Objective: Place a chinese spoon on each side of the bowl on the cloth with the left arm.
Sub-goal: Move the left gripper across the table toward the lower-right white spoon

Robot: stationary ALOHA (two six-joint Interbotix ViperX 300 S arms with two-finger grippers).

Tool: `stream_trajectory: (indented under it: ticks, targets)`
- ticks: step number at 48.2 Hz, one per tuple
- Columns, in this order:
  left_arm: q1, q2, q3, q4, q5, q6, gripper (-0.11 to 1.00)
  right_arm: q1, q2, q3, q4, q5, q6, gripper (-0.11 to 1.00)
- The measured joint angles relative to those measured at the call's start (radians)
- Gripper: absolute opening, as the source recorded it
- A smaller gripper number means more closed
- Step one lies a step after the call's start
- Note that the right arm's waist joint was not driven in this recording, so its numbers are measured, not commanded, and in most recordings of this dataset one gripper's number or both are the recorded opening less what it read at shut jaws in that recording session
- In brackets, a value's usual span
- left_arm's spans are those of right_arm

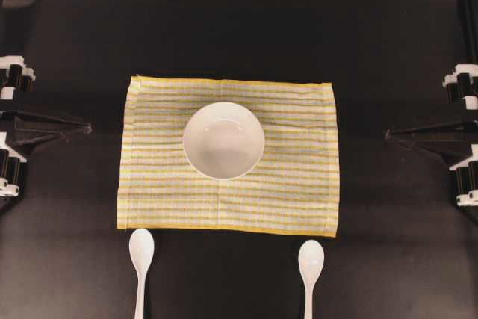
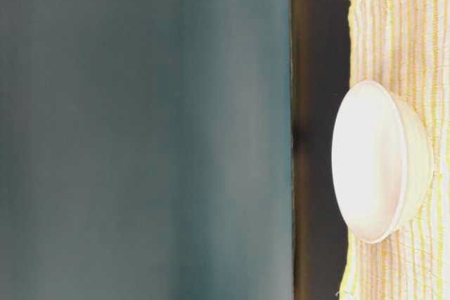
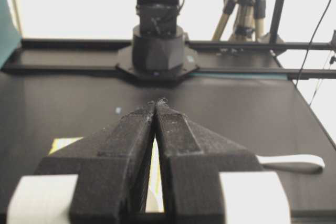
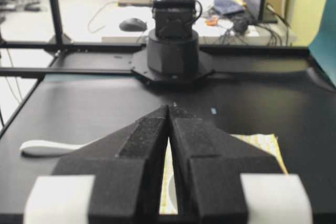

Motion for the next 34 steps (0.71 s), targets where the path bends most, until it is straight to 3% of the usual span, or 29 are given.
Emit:
stream_trajectory:
  ticks: [4, 7, 11, 16, 26, 34]
  targets:
    - [-0.012, 0.015, -0.008, 0.011, 0.002, -0.034, 0.03, 0.000, -0.002, 0.000, 0.000, 0.002, 0.000, 0.08]
    - [-0.060, 0.067, -0.032, 0.029, 0.003, -0.183, 0.01, 0.000, -0.002, 0.002, 0.000, 0.006, 0.000, 0.01]
    - [-0.071, 0.135, -0.051, 0.035, 0.003, -0.339, 0.01, 0.000, -0.006, 0.000, 0.000, 0.023, -0.002, 0.00]
    - [-0.069, 0.227, -0.075, 0.035, -0.006, -0.456, 0.00, 0.000, -0.009, 0.002, 0.000, 0.049, 0.000, 0.00]
    - [-0.081, 0.448, -0.172, 0.037, -0.041, -0.581, 0.01, 0.000, -0.011, 0.002, 0.003, 0.103, 0.000, 0.00]
    - [-0.120, 0.641, -0.299, 0.037, -0.041, -0.615, 0.06, 0.000, -0.009, 0.003, 0.006, 0.120, -0.002, 0.00]
